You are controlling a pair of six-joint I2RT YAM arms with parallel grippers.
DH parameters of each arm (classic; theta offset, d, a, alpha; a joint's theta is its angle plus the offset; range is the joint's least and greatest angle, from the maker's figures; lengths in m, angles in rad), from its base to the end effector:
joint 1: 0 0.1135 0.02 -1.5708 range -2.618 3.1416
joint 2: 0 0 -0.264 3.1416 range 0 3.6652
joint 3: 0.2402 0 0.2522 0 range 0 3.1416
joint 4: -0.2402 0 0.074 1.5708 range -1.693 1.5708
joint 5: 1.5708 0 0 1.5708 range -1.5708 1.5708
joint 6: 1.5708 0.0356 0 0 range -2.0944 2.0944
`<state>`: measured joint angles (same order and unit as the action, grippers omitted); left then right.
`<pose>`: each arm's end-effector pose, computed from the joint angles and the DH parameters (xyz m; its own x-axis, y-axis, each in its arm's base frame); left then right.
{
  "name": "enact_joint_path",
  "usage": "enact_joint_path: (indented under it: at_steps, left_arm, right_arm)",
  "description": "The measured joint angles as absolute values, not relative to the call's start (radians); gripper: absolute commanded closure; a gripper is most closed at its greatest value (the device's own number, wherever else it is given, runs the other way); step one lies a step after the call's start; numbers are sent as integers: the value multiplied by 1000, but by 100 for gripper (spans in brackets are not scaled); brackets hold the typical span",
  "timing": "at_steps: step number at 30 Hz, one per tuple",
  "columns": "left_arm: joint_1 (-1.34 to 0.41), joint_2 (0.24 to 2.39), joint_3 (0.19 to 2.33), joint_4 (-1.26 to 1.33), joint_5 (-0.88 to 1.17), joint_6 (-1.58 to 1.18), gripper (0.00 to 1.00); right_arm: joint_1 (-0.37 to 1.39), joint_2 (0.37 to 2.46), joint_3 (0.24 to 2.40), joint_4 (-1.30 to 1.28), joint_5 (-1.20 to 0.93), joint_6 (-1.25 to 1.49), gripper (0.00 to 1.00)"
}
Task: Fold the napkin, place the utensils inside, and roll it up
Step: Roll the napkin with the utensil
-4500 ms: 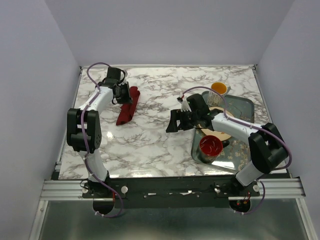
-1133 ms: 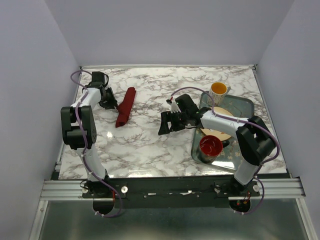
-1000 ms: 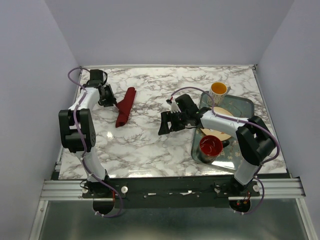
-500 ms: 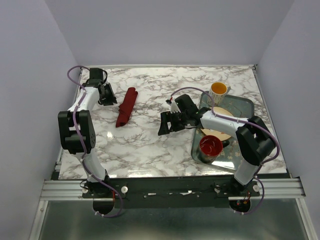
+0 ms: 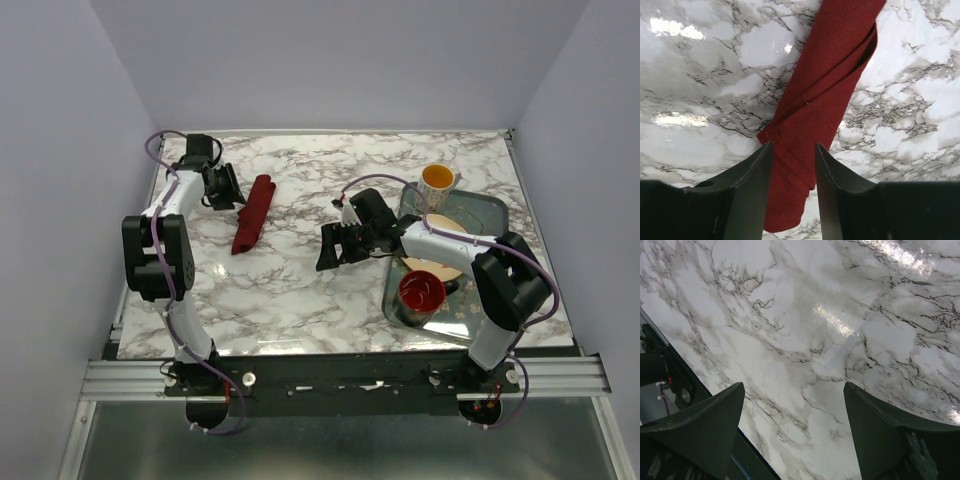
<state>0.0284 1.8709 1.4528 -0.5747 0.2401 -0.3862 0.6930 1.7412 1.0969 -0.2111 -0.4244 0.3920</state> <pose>0.4057 0.0031 0.2301 -0.8141 -0.3891 -0.4311 -0.2206 0.8939 -0.3903 0.2726 0.2454 0.1942 -0.8385 -0.2437 -0.4874 -0.5082 0.6727 0.5378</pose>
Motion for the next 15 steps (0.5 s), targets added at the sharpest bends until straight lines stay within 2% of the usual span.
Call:
enact_joint_path:
  at_steps: [15]
  left_arm:
    - [28,1924,1449,-569,237,-377,52]
  right_arm:
    - [693,1741,1097,-211,-424,392,12]
